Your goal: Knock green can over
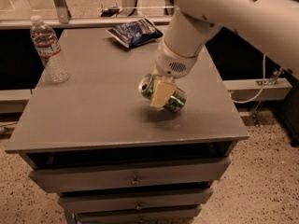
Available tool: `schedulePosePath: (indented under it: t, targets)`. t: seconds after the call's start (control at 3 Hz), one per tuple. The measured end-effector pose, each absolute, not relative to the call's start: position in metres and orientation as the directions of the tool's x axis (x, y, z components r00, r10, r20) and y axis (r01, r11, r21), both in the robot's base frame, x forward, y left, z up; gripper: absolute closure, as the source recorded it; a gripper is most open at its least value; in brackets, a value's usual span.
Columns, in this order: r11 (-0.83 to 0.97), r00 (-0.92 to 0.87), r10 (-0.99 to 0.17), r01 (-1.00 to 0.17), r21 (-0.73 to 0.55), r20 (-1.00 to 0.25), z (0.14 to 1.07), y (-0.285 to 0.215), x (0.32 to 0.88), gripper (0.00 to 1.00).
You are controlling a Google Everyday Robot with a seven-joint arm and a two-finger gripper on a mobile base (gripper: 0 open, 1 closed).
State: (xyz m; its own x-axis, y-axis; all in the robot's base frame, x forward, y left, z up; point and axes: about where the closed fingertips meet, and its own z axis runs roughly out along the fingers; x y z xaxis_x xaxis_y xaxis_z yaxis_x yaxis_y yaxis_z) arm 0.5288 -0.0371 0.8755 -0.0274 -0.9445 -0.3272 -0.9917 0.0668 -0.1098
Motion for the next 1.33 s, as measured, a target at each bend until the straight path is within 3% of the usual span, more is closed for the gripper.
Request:
schedulePosePath:
  t: [0.33, 0.67, 1.33]
  targets:
    - [0.062, -0.024, -0.946, -0.992, -0.108, -0.322, 0.862, -0.022, 0.527, 0.35]
    - [0.039, -0.01, -0.947, -0.996, -0.085, -0.322, 0.849, -0.008, 0.522, 0.04]
    - [0.013, -0.002, -0.947, -0.999, -0.033, -0.32, 0.841, -0.004, 0.513, 0.0]
